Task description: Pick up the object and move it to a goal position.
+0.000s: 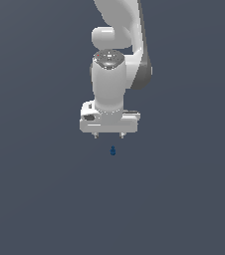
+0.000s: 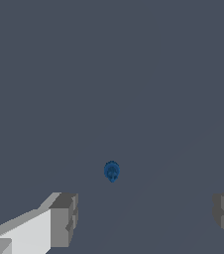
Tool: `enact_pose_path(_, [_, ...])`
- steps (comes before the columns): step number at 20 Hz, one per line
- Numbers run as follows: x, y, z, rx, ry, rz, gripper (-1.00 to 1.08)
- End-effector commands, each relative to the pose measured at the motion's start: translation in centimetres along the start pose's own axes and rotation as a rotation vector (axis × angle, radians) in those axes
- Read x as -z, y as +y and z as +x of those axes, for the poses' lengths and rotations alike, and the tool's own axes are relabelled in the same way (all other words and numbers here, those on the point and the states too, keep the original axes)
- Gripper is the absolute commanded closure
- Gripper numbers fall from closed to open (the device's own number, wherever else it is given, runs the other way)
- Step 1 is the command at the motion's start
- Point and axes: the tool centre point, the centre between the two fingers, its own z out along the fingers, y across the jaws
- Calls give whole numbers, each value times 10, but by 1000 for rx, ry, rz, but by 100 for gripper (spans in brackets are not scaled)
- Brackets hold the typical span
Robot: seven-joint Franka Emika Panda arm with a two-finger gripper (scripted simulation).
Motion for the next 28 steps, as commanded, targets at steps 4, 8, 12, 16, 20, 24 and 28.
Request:
enact_pose_path(4, [0, 0, 0, 7, 1, -1, -92])
enact_pose_path(8, [-1, 2, -2, 34, 3, -6, -92])
enact_pose_path(12, [-1, 4, -2, 48, 6, -9, -92])
enact_pose_path(16, [-1, 4, -2, 46, 6, -9, -92])
enact_pose_path(20, [-3, 3, -3, 65, 4, -9, -92])
enact_pose_path(24, [-8, 3, -4, 108, 0, -9, -92])
enact_pose_path(28, [-17, 1, -6, 174, -6, -8, -92])
